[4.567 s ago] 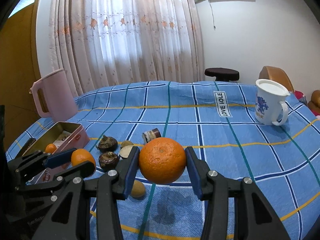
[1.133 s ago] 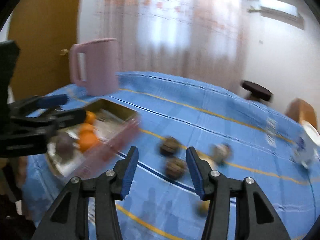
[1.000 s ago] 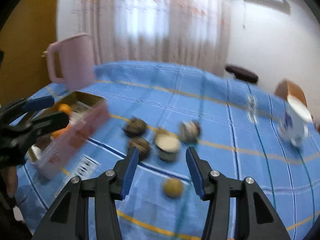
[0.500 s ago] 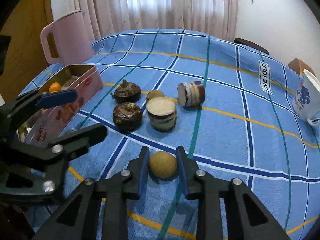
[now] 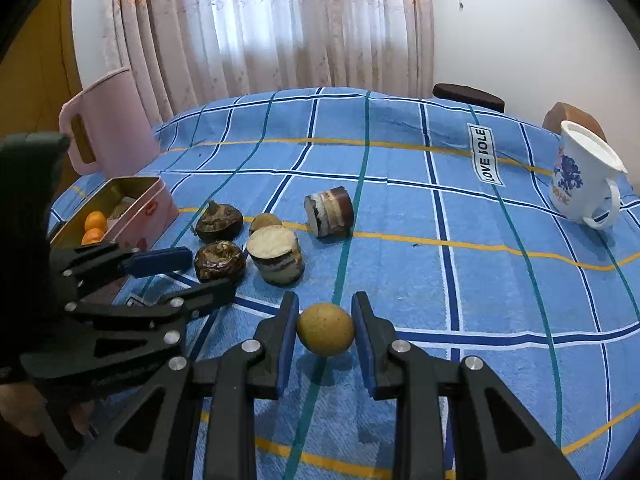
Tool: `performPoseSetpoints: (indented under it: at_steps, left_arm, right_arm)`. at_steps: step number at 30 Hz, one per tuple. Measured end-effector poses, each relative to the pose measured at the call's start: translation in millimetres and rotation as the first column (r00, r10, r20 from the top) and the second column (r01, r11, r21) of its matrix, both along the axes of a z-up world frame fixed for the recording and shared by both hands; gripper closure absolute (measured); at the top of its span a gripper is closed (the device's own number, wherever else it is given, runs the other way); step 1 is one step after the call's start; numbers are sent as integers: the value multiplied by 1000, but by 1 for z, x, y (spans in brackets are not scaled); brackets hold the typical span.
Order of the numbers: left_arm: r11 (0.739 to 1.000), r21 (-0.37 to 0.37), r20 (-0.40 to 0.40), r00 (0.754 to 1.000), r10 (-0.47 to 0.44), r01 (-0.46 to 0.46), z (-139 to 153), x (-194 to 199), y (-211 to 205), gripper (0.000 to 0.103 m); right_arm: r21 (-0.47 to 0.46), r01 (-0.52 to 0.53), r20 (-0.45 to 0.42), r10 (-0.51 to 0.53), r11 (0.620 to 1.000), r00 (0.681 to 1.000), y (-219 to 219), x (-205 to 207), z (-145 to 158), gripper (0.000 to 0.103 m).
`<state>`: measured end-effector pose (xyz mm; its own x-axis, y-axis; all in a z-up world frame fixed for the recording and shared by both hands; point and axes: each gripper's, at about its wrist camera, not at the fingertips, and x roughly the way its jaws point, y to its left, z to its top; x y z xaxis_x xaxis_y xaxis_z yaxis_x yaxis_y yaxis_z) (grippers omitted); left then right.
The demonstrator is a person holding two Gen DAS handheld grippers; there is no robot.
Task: Organize fruits
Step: 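Grasp a brown bulb fruit with the left gripper while the right grasps a small brown round fruit, then lift both held brown fruits and carry them toward the tin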
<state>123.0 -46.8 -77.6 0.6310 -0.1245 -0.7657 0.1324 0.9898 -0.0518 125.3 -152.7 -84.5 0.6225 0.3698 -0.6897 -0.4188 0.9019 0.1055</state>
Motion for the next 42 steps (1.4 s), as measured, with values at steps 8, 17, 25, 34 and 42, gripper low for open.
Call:
performPoseSetpoints:
  at_steps: [8,17,25,34,42]
  left_arm:
    - [999,-16,-4,1000,-31,31,0,4,-3,63]
    - [999,-49,109,994,-15,20,14,-21,2,63]
    - [998,-56,185,983,-8,19,24,-31,5,63]
    - [1000,-27,242,970,0,6,30,-40,2,63]
    - [1000,-16,294,956,13,-9,36,-49,2,63]
  right_arm:
    - [-1,-7,21,7,1000,1000,0,-4,2,74]
    - [14,-35,85,33,999,996,1,-15,10,74]
    - [39,-44,139,38,998,990,-1,-23,16,74]
    - [64,-54,187,41,997,982,-5,-32,20,74]
    - [79,-61,227,42,995,973,-8,-39,25,74]
